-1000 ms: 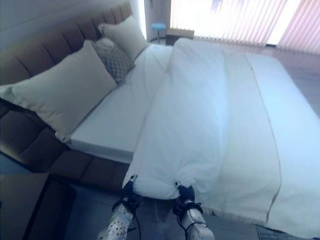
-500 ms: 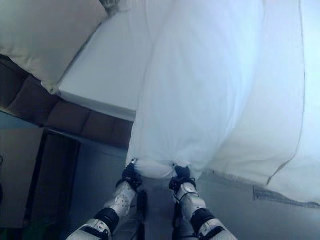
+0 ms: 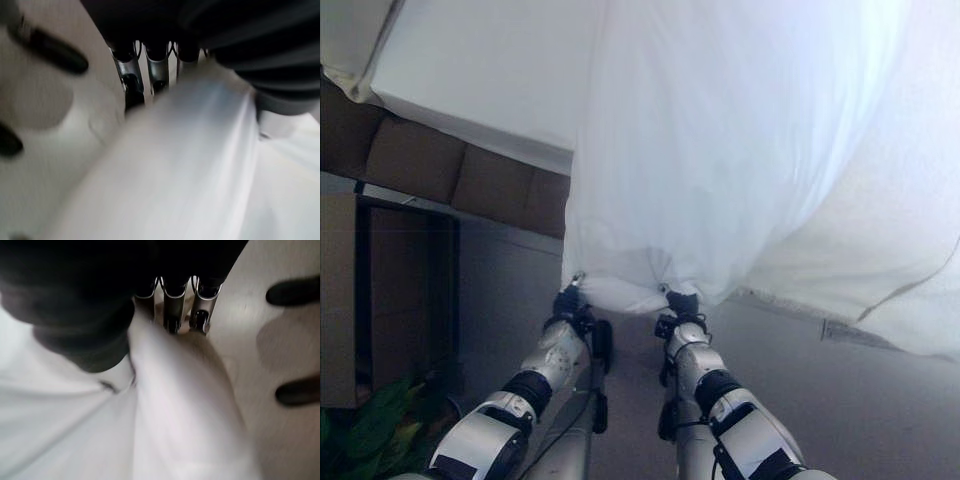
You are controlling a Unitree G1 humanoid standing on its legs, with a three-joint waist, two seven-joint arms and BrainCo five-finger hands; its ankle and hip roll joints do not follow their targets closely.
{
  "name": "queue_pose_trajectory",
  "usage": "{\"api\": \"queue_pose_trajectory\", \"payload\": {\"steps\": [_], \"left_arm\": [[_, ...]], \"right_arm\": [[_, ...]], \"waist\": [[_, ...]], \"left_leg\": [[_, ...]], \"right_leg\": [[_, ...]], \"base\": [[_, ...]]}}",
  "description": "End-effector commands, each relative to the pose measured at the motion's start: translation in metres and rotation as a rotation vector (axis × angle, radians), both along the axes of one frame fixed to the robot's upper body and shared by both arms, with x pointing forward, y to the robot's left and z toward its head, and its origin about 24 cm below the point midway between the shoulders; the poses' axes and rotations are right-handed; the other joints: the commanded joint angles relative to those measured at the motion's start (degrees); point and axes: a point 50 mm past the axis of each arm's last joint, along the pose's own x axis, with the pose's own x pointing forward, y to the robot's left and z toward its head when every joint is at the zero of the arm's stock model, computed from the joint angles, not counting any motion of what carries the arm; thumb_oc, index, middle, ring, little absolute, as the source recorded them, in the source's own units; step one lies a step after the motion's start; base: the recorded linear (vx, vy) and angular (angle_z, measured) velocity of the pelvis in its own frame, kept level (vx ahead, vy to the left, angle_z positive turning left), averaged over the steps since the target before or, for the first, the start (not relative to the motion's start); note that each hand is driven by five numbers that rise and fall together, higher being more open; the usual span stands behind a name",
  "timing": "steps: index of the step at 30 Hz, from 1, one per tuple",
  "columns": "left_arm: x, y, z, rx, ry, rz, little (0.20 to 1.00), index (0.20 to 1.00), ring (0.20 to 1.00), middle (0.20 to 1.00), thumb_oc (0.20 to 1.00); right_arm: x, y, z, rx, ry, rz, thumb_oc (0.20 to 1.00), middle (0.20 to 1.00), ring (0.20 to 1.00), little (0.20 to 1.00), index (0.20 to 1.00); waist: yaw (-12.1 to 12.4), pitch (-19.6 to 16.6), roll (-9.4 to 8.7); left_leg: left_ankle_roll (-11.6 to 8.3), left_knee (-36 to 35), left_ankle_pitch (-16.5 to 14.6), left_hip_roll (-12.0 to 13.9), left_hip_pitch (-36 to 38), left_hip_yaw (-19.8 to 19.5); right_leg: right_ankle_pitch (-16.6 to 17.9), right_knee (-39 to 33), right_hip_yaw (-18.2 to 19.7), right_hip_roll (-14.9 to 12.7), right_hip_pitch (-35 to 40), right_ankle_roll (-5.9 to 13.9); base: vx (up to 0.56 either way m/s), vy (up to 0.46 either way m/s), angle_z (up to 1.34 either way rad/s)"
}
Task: Make the bed
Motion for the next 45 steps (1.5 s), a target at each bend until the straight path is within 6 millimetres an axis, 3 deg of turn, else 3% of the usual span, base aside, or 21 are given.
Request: {"api": "queue_pose_trajectory", "payload": {"steps": [1,8,11,15,20,24,25,26,27,29,30,31,32,33,34,35,36,37,39,43,45], "left_arm": [[-0.032,0.049,-0.038,0.164,0.186,0.125,1.0,1.0,1.0,1.0,1.0],[-0.051,0.061,-0.057,0.248,0.273,0.127,1.0,1.0,1.0,1.0,1.0],[-0.069,0.066,-0.074,0.279,0.351,0.109,1.0,1.0,1.0,1.0,1.0],[-0.099,0.065,-0.1,0.222,0.45,0.099,1.0,1.0,1.0,1.0,1.0],[-0.118,0.059,-0.115,0.146,0.489,0.112,1.0,1.0,1.0,1.0,1.0],[-0.112,0.053,-0.108,0.077,0.399,0.118,1.0,1.0,1.0,1.0,1.0],[-0.096,0.053,-0.087,0.048,0.248,0.094,1.0,1.0,1.0,1.0,1.0],[-0.096,0.053,-0.088,0.048,0.249,0.094,1.0,1.0,1.0,1.0,1.0],[-0.086,0.054,-0.071,0.029,0.133,0.059,1.0,1.0,1.0,1.0,1.0],[-0.073,0.052,-0.048,-0.02,-0.006,0.016,1.0,1.0,1.0,1.0,1.0],[-0.073,0.052,-0.048,-0.02,-0.006,0.017,1.0,1.0,1.0,1.0,1.0],[-0.062,0.05,-0.026,-0.049,-0.124,-0.03,1.0,1.0,1.0,1.0,1.0],[-0.062,0.05,-0.026,-0.049,-0.124,-0.03,1.0,1.0,1.0,1.0,1.0],[-0.055,0.05,-0.011,-0.074,-0.196,-0.038,1.0,1.0,1.0,1.0,1.0],[-0.043,0.049,0.018,-0.077,-0.317,-0.077,1.0,1.0,1.0,1.0,1.0],[-0.04,0.049,0.031,-0.085,-0.372,-0.102,1.0,1.0,1.0,1.0,1.0],[-0.04,0.049,0.031,-0.085,-0.372,-0.102,1.0,1.0,1.0,1.0,1.0],[-0.034,0.048,0.048,-0.12,-0.448,-0.126,1.0,1.0,1.0,1.0,1.0],[-0.029,0.046,0.068,-0.129,-0.531,-0.175,1.0,1.0,1.0,1.0,1.0],[-0.018,0.043,0.121,-0.186,-0.718,-0.265,1.0,1.0,1.0,1.0,1.0],[-0.012,0.038,0.145,-0.204,-0.786,-0.324,1.0,1.0,1.0,1.0,1.0]], "right_arm": [[-0.015,-0.05,-0.025,-0.135,0.085,-0.129,1.0,1.0,1.0,1.0,1.0],[-0.038,-0.077,-0.05,-0.206,0.169,-0.162,1.0,1.0,1.0,1.0,1.0],[-0.059,-0.093,-0.07,-0.2,0.238,-0.199,1.0,1.0,1.0,1.0,1.0],[-0.093,-0.124,-0.094,-0.154,0.341,-0.307,1.0,1.0,1.0,1.0,1.0],[-0.115,-0.143,-0.103,-0.1,0.373,-0.407,1.0,1.0,1.0,1.0,1.0],[-0.109,-0.146,-0.091,-0.117,0.285,-0.378,1.0,1.0,1.0,1.0,1.0],[-0.094,-0.143,-0.068,-0.161,0.149,-0.262,1.0,1.0,1.0,1.0,1.0],[-0.094,-0.143,-0.068,-0.161,0.15,-0.262,1.0,1.0,1.0,1.0,1.0],[-0.081,-0.14,-0.046,-0.197,0.028,-0.157,1.0,1.0,1.0,1.0,1.0],[-0.066,-0.138,-0.017,-0.249,-0.096,-0.057,1.0,1.0,1.0,1.0,1.0],[-0.066,-0.138,-0.017,-0.249,-0.096,-0.057,1.0,1.0,1.0,1.0,1.0],[-0.049,-0.133,0.015,-0.276,-0.226,0.018,1.0,1.0,1.0,1.0,1.0],[-0.049,-0.133,0.015,-0.276,-0.226,0.018,1.0,1.0,1.0,1.0,1.0],[-0.041,-0.128,0.031,-0.281,-0.29,0.055,1.0,1.0,1.0,1.0,1.0],[-0.032,-0.121,0.057,-0.299,-0.387,0.102,1.0,1.0,1.0,1.0,1.0],[-0.029,-0.113,0.071,-0.318,-0.442,0.159,1.0,1.0,1.0,1.0,1.0],[-0.029,-0.113,0.071,-0.318,-0.442,0.159,1.0,1.0,1.0,1.0,1.0],[-0.026,-0.106,0.093,-0.312,-0.532,0.193,1.0,1.0,1.0,1.0,1.0],[-0.023,-0.099,0.11,-0.317,-0.601,0.222,1.0,1.0,1.0,1.0,1.0],[-0.016,-0.078,0.155,-0.255,-0.77,0.289,1.0,1.0,1.0,1.0,1.0],[-0.011,-0.065,0.179,-0.223,-0.845,0.332,1.0,1.0,1.0,1.0,1.0]], "waist": [[-0.4,1.5,-0.41],[-1.4,1.5,0.52],[-1.9,1.5,1.03],[-3.1,1.5,3.38],[-4.1,1.5,5.63],[-4.8,1.5,5.77],[-4.9,1.5,5.05],[-4.9,1.5,5.05],[-4.2,1.5,4.11],[-3.2,1.5,3.41],[-3.2,1.5,3.42],[-2.8,1.5,3.65],[-2.8,1.5,3.65],[-2.3,1.5,3.85],[-1.3,1.5,3.75],[-1.0,1.5,3.55],[-1.0,1.5,3.55],[-1.1,1.5,3.09],[-0.6,1.4,2.38],[-0.3,1.5,1.43],[-0.8,1.5,1.51]], "left_leg": [[-0.28,-5.0,4.6,-5.7,-1.7,2.0],[-0.12,-4.9,4.1,-6.2,-1.1,2.7],[-0.25,-5.2,4.2,-6.2,-0.1,3.3],[-0.04,-5.7,3.8,-6.1,3.9,4.3],[0.2,-5.4,2.9,-5.8,9.0,5.1],[0.15,-0.5,0.8,-5.6,9.8,5.4],[0.11,3.7,-0.5,-5.6,9.2,5.5],[0.11,3.8,-0.6,-5.6,9.2,5.5],[0.22,8.7,-2.1,-6.0,7.9,3.6],[-0.57,9.8,-2.1,-6.4,6.3,0.0],[-0.57,9.8,-2.1,-6.4,6.3,0.0],[-0.98,6.9,0.2,-5.5,5.7,-0.9],[-0.98,6.8,0.2,-5.5,5.8,-1.0],[-1.48,5.8,2.6,-4.7,4.6,-1.0],[-2.1,5.2,4.3,-3.8,3.1,0.0],[-1.71,5.0,3.2,-3.4,4.1,0.2],[-1.71,5.0,3.2,-3.4,4.1,0.2],[-1.32,4.7,3.0,-3.3,4.7,0.8],[-0.75,5.2,2.1,-3.7,5.1,1.9],[1.64,8.5,-2.0,-2.8,5.0,4.8],[2.96,11.0,-3.0,-2.9,3.3,5.0]], "right_leg": [[7.3,-4.5,1.9,1.7,-3.6,4.59],[7.1,-4.5,3.2,1.6,-3.3,4.36],[6.7,-3.9,3.6,1.6,-2.9,4.28],[2.3,2.2,3.7,1.5,-2.0,3.26],[-1.7,8.4,4.2,0.9,0.0,2.53],[-3.2,10.6,4.2,0.6,1.8,2.25],[-3.6,11.4,4.8,0.7,2.9,1.98],[-3.6,11.4,4.8,0.7,2.9,1.98],[-4.0,12.5,5.9,1.0,3.0,1.61],[-4.1,12.2,6.6,1.2,4.0,1.85],[-4.1,12.2,6.6,1.1,4.0,1.85],[-4.2,11.6,6.9,1.8,5.7,2.31],[-4.2,11.6,6.9,1.8,5.8,2.31],[-4.3,11.3,6.9,2.2,6.8,2.35],[-4.8,11.3,7.0,2.7,7.6,2.25],[-5.6,12.1,7.6,3.0,7.4,2.4],[-5.6,12.1,7.6,3.0,7.4,2.4],[-5.8,11.9,7.9,2.6,7.7,2.87],[-5.8,12.9,9.0,2.3,7.3,3.38],[-4.4,23.0,9.5,-0.2,1.5,6.43],[-3.1,27.5,10.0,-1.2,-2.5,6.32]], "base": [[0.05,0.043,0.06],[0.01,0.014,0.0],[-0.01,-0.005,-0.06],[-0.02,-0.003,-0.11],[0.01,-0.007,-0.14],[0.02,-0.068,-0.1],[0.0,-0.06,-0.03],[0.01,-0.081,-0.06],[0.01,-0.05,-0.1],[0.0,-0.08,-0.21],[0.06,-0.055,-0.32],[0.06,-0.015,-0.29],[0.12,-0.005,-0.15],[0.13,0.037,-0.07],[0.17,0.099,0.0],[0.12,0.09,0.02],[0.07,0.146,-0.03],[0.06,0.166,-0.03],[0.08,0.294,-0.14],[0.08,0.285,-0.65],[0.1,0.184,-0.45]]}}
